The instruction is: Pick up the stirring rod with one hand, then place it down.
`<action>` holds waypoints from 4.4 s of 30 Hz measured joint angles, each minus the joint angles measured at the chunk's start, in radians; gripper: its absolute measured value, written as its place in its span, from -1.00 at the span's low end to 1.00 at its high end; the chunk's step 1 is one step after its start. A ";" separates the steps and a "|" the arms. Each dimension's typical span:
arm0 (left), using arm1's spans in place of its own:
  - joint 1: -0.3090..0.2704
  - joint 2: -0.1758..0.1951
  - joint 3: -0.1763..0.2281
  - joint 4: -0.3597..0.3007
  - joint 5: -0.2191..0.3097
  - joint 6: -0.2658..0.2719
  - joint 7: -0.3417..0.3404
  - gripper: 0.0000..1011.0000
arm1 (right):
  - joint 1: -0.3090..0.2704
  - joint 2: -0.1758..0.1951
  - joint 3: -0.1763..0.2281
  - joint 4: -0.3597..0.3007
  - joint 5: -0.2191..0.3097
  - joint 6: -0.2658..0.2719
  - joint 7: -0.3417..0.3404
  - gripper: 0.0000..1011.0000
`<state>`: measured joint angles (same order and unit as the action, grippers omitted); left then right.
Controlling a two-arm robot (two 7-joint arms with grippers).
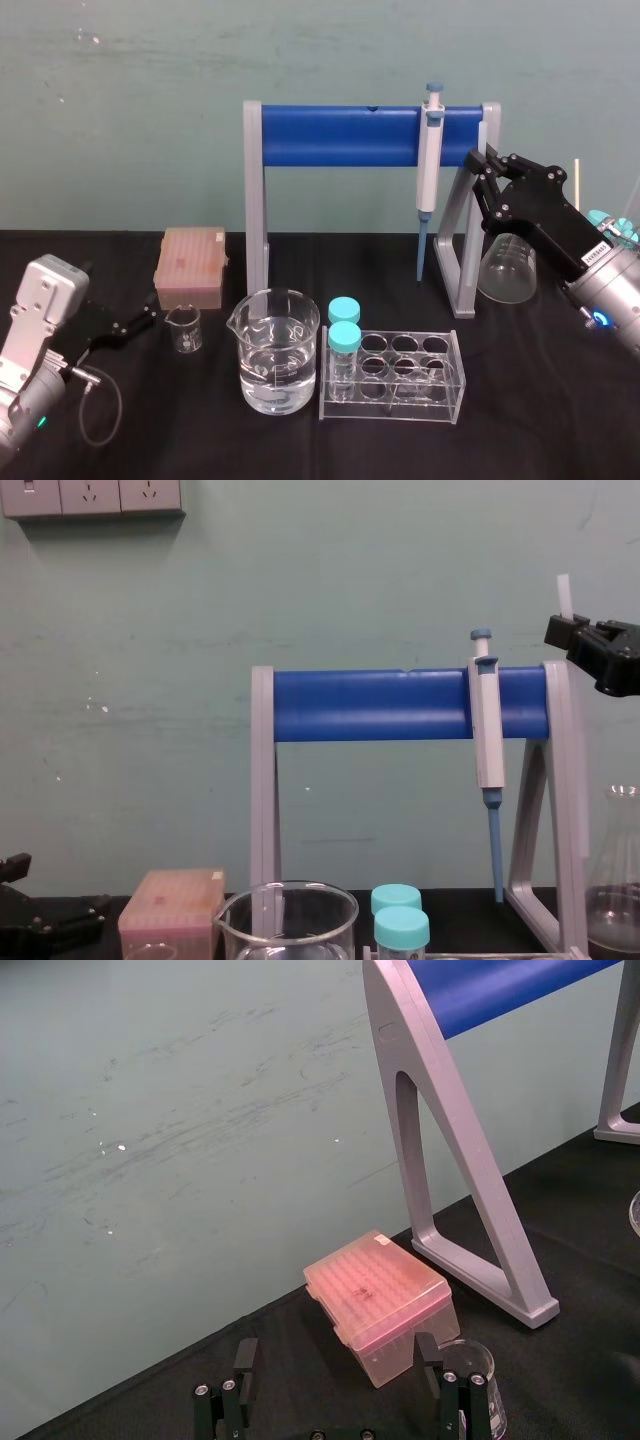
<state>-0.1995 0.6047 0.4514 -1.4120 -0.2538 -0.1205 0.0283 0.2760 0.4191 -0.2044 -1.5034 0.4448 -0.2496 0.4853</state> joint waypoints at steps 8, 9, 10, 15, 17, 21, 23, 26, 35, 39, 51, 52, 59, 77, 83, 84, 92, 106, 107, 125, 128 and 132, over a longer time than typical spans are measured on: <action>0.000 0.000 0.000 0.000 0.000 0.000 0.000 0.98 | -0.004 -0.002 0.003 0.000 -0.001 0.001 0.004 -0.86; 0.000 0.000 0.000 0.000 0.000 0.000 0.000 0.98 | -0.005 -0.002 0.003 -0.001 -0.001 0.001 0.005 -0.86; 0.000 0.000 0.000 0.000 0.000 0.000 0.000 0.98 | -0.006 -0.002 0.004 -0.002 -0.001 0.001 0.005 -0.86; 0.000 0.000 0.000 0.000 0.000 0.000 0.000 0.98 | -0.012 -0.001 0.005 -0.008 -0.001 0.004 0.008 -0.86; 0.000 0.000 0.000 0.000 0.000 0.000 0.000 0.98 | -0.013 -0.001 0.005 -0.009 -0.001 0.004 0.009 -0.86; 0.000 0.000 0.000 0.000 0.000 0.000 0.000 0.98 | -0.015 -0.002 0.005 -0.012 0.000 0.003 0.010 -0.86; 0.000 0.000 0.000 0.000 0.000 0.000 0.000 0.98 | -0.016 -0.002 0.005 -0.013 0.001 0.003 0.010 -0.86; 0.000 0.000 0.000 0.000 0.000 0.000 0.000 0.98 | -0.017 -0.002 0.004 -0.014 0.001 0.003 0.010 -0.86; 0.000 0.000 0.000 0.000 0.000 0.000 0.000 0.98 | -0.021 -0.002 0.003 -0.017 0.000 0.003 0.010 -0.86; 0.000 0.000 0.000 0.000 0.000 0.000 0.000 0.98 | -0.021 -0.002 0.003 -0.018 -0.001 0.004 0.010 -0.86; 0.000 0.000 0.000 0.000 0.000 0.000 0.000 0.98 | -0.021 -0.003 0.002 -0.020 -0.003 0.008 0.006 -0.86; 0.000 0.000 0.000 0.000 0.000 0.000 0.000 0.98 | -0.021 -0.003 0.001 -0.020 -0.003 0.008 0.007 -0.86; 0.000 0.000 0.000 0.000 0.000 0.000 0.000 0.98 | -0.019 -0.003 0.000 -0.016 -0.003 0.008 0.008 -0.86; 0.000 0.000 0.000 0.000 0.000 0.000 0.000 0.98 | -0.012 0.000 -0.001 -0.004 -0.001 0.010 0.012 -0.86; 0.000 0.000 0.000 0.000 0.000 0.000 0.000 0.98 | -0.009 0.000 -0.002 0.001 0.000 0.009 0.014 -0.86; 0.000 0.000 0.000 0.000 0.000 0.000 0.000 0.98 | -0.008 0.000 -0.003 0.001 0.000 0.009 0.014 -0.86; 0.000 0.000 0.000 0.000 0.000 0.000 0.000 0.98 | -0.009 0.001 -0.005 0.002 0.030 0.012 0.044 -0.86; 0.000 0.000 0.000 0.000 0.000 0.000 0.000 0.98 | -0.014 0.030 -0.071 0.057 0.282 0.032 0.343 -0.86; 0.000 0.000 0.000 0.000 0.000 0.000 0.000 0.98 | -0.010 0.033 -0.080 0.066 0.273 0.022 0.347 -0.86; 0.000 0.000 0.000 0.000 0.000 0.000 0.000 0.98 | 0.059 0.033 -0.167 0.192 0.209 -0.047 0.349 -0.86; 0.000 0.000 0.000 0.000 0.000 0.000 0.000 0.98 | 0.072 0.027 -0.177 0.218 0.208 -0.055 0.349 -0.86; 0.000 0.000 0.000 0.000 0.000 0.000 0.000 0.98 | 0.086 0.015 -0.185 0.249 0.208 -0.067 0.354 -0.86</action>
<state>-0.1995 0.6047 0.4514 -1.4120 -0.2539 -0.1205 0.0283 0.3621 0.4344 -0.3895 -1.2543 0.6530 -0.3161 0.8396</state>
